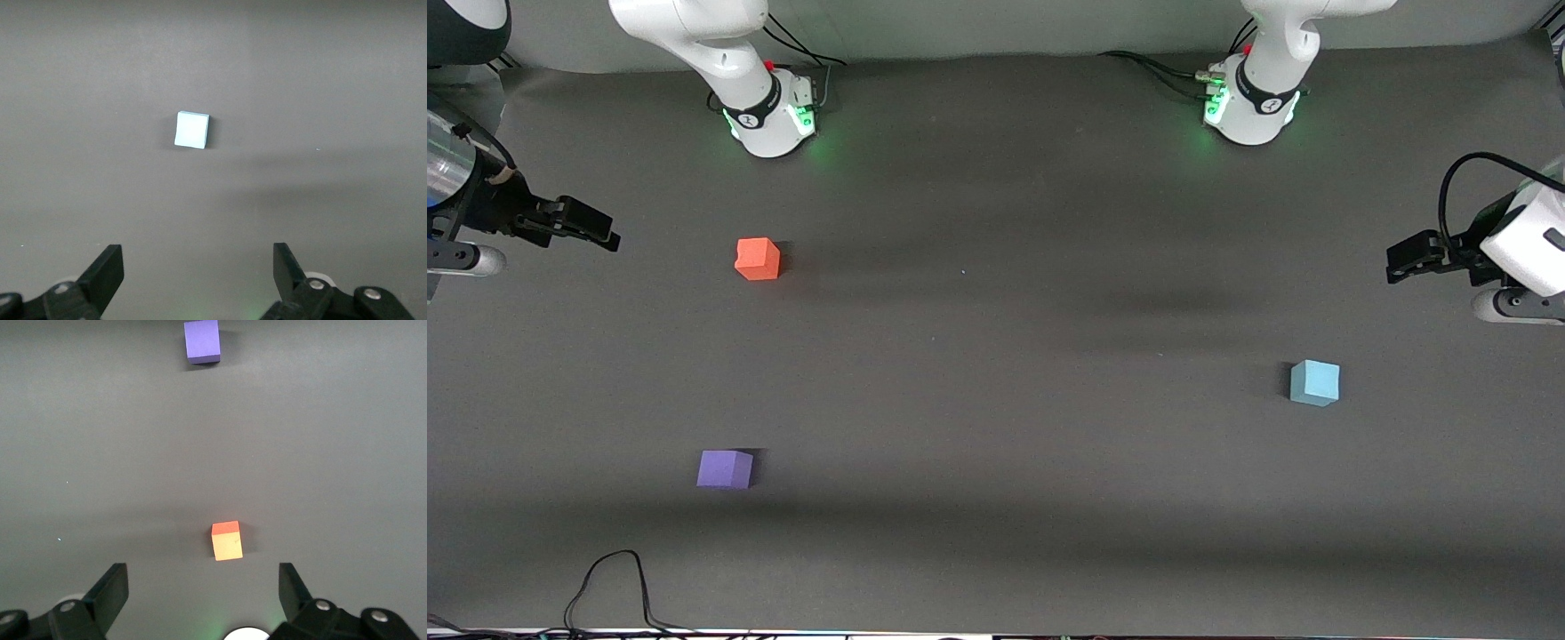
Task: Place blue block between orange and purple blocks
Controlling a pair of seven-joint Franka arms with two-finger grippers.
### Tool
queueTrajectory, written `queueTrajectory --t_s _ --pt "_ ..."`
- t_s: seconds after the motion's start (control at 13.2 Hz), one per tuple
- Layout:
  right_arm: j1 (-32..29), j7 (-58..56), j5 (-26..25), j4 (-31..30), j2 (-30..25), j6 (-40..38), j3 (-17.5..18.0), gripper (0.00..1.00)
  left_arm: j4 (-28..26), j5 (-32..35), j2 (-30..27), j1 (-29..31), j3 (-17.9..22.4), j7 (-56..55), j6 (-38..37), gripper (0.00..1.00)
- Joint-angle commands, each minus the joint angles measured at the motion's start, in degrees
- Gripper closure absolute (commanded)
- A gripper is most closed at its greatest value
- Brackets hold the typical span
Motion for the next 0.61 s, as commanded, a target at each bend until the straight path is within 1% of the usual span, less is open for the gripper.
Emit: queueTrajectory --t_s 0.0,0.38,0.53 --pt "0.48 -0.43 0.57 -0.25 -0.53 -0.38 -0.5 0.0 -0.25 -0.33 -0.57 -0.42 0.24 -0.92 -0.39 0.0" --pt "0.48 -0.34 0.57 -0.25 -0.53 -0.38 -0.42 0.0 -0.42 -0.24 -0.4 0.19 0.24 0.48 -0.57 0.0" --pt "0.48 -0.43 0.57 -0.25 -0.45 -0.38 -0.5 0.0 -0.51 0.02 -0.49 0.28 0.59 5.29 -0.65 0.0"
